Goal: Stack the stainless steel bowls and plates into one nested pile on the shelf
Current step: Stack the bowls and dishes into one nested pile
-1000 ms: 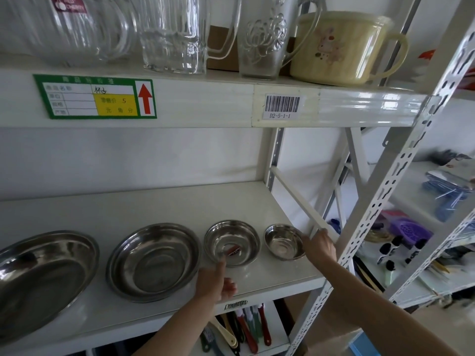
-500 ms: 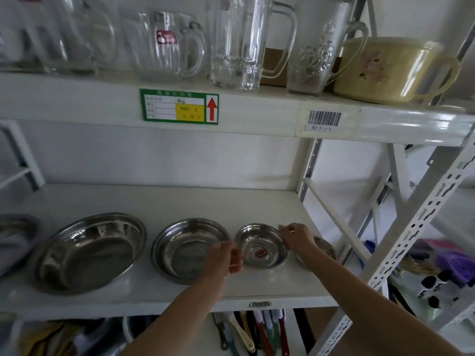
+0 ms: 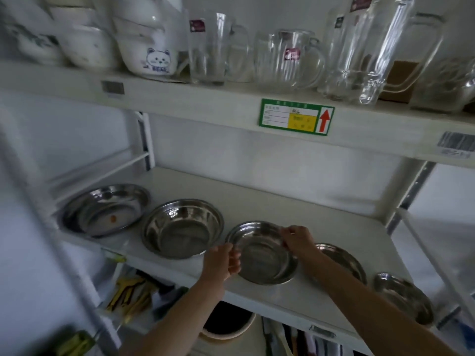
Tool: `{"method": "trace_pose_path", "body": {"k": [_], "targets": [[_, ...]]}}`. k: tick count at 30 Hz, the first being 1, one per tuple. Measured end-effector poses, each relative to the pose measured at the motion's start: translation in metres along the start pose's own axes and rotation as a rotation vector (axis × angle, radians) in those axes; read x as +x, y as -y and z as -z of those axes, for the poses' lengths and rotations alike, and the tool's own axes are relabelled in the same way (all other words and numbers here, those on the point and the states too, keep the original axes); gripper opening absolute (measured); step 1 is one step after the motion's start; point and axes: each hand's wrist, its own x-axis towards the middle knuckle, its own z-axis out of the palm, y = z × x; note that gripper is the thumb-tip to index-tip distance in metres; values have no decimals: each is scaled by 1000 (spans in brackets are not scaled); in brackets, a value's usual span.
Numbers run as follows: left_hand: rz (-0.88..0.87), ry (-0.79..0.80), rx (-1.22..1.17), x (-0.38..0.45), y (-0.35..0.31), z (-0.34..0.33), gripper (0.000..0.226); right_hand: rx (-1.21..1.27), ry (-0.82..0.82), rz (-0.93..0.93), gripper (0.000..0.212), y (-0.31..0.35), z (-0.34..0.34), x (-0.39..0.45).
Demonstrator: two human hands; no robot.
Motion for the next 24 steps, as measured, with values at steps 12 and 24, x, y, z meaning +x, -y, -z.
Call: {"method": "trace_pose_path", "body": {"k": [12,24], "targets": [[-150,-381,-125,41,-41,108,19,106,248,61,37,85,-104,39],[-114,-509,54,93,-56,184,19,-92,167,-26,53,106,-158,98]]}}
